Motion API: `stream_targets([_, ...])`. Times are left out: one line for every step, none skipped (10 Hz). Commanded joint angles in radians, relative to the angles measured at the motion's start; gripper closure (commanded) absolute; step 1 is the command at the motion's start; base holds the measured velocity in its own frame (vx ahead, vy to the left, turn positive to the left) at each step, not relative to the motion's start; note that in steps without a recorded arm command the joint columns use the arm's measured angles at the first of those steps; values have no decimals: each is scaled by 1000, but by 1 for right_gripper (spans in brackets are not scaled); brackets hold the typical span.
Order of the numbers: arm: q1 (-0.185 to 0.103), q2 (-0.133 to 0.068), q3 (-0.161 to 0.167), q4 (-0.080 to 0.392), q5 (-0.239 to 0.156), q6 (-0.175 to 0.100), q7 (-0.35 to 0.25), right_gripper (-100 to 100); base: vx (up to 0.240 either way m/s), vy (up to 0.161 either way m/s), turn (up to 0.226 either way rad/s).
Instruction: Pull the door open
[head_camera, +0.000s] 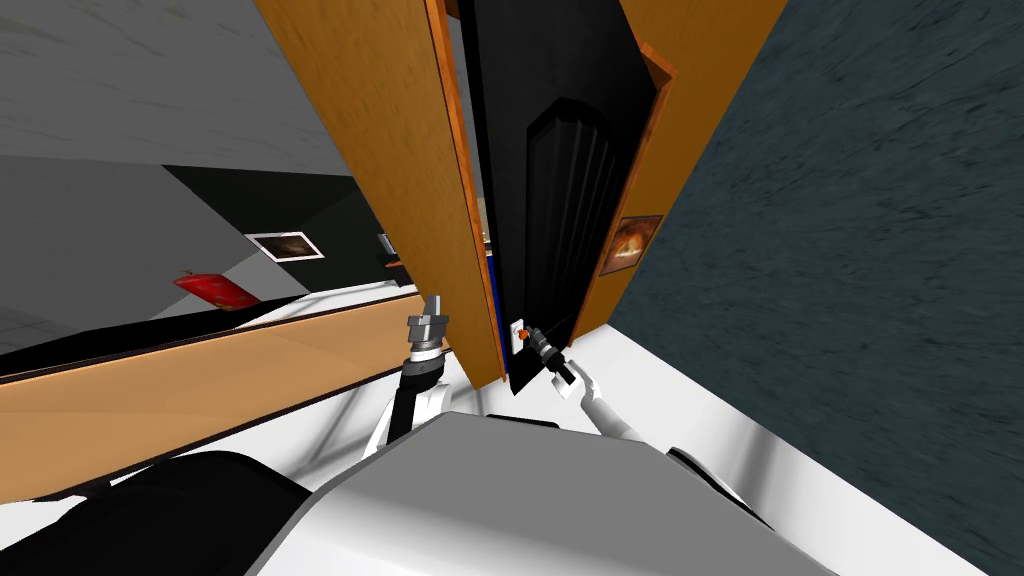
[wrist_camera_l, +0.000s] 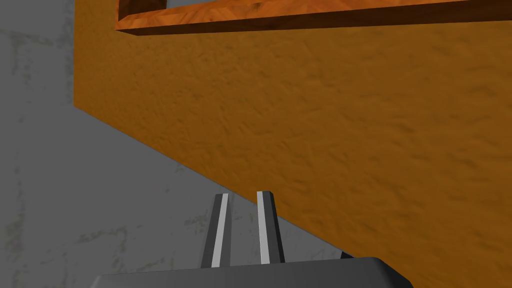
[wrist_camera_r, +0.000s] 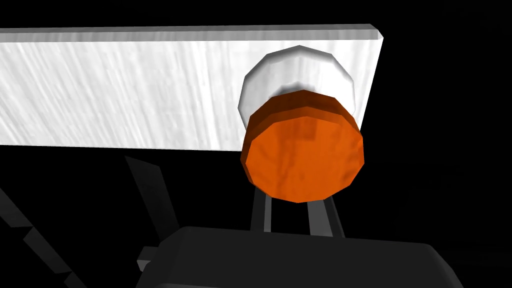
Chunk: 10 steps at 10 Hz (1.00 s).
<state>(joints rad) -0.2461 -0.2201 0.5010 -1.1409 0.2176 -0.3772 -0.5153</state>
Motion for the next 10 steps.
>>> stream_targets([3,-1,10,-5,-16,-3,-30,100,-52,-33,67])
stream_targets([3,-4,11,-5,-25,-4,-45,100,-70,-24,46])
stream_targets([2,-8,13,-4,-38,-5,-65,100,-74,-25,73])
stream_targets([2,-12,15,-4,-51,-6,-86,100,-62,-19,68])
stream_targets([2,-16,17,-3,-64,-7,-107,100,-72,-29,72])
stream_targets([2,-16,17,-3,-64,-7,-107,100,-42,-26,21])
stream_targets([2,-16,17,-3,-64,-7,-107,100,-11,-8,16])
stream_targets([2,-16,17,-3,-64,-7,-107,100,-9,6,2])
stream_targets([2,-27,22,-2,-98,-10,-159,100,-77,-25,129])
stream_targets([2,-27,22,-2,-98,-10,-160,100,-56,-39,77])
